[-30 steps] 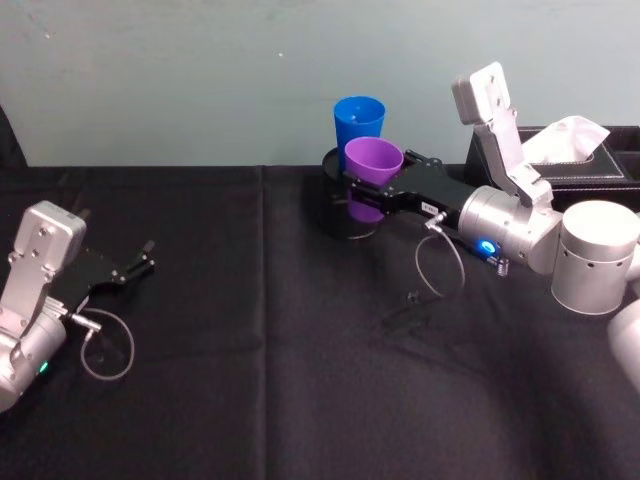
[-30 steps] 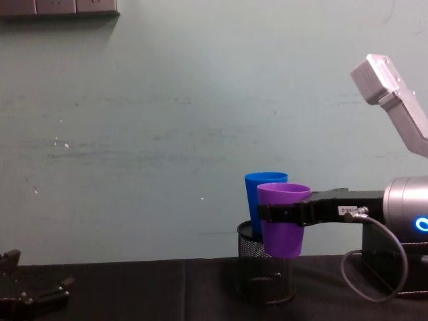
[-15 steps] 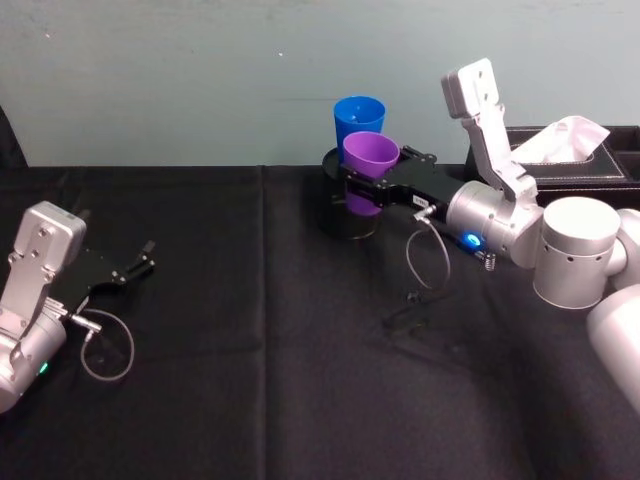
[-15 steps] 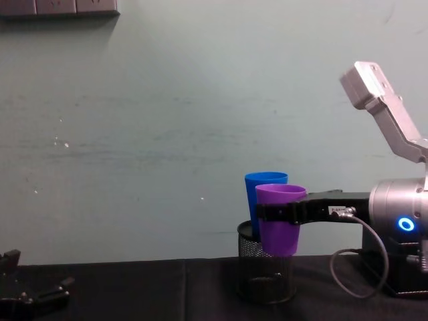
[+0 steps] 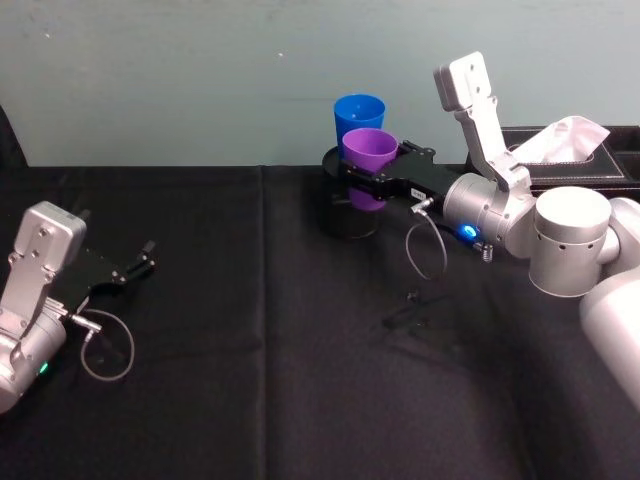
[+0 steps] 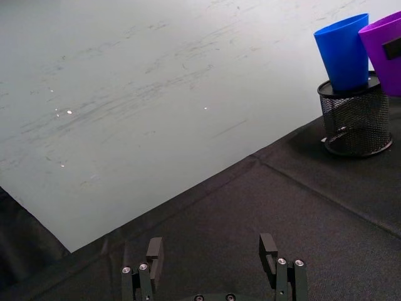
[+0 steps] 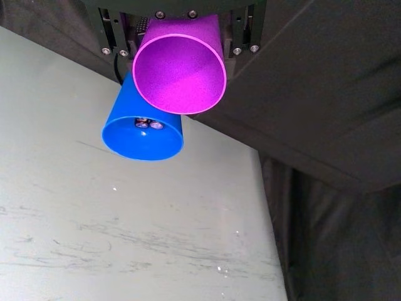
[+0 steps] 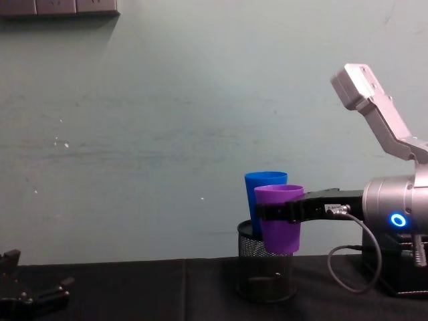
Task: Pick up one cup with a gripper and tap it against the other cup.
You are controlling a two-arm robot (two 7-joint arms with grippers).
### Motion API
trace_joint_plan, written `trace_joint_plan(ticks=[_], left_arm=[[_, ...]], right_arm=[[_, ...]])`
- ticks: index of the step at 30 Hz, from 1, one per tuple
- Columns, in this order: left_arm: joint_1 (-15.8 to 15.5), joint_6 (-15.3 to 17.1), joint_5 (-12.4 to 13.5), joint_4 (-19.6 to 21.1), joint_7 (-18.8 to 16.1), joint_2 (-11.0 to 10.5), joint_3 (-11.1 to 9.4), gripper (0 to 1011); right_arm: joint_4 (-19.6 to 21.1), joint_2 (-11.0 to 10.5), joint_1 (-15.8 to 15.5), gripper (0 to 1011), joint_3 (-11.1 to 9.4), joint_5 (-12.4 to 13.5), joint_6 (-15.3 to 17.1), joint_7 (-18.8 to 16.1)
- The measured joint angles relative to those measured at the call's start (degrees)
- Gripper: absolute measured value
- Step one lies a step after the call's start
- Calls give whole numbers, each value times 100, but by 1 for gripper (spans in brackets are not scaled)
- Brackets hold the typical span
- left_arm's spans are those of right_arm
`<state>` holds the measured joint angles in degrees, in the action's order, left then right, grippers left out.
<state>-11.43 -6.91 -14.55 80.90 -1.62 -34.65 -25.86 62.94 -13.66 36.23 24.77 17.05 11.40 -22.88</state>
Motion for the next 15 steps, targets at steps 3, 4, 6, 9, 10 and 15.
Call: trace_joint_plan(ticks=[3, 4, 6, 9, 10, 15], left_arm=[[0, 0, 0, 0, 0, 0, 0, 1000], [0, 0, 0, 0, 0, 0, 0, 1000], [0, 0, 0, 0, 0, 0, 0, 1000], [0, 0, 0, 0, 0, 0, 0, 1000], [0, 0, 0, 0, 0, 0, 0, 1000], [0, 0, 0, 0, 0, 0, 0, 1000]], right_arm=[[-77, 24, 58, 736, -22, -30, 1, 1], [-77, 24, 58, 736, -22, -30, 1, 1], [-128, 40, 99, 736, -39, -46, 2, 1], [-158, 54, 119, 736, -54, -60, 1, 2], [-161, 58, 121, 736, -61, -68, 1, 2], [-148, 64, 119, 736, -69, -78, 6, -3]])
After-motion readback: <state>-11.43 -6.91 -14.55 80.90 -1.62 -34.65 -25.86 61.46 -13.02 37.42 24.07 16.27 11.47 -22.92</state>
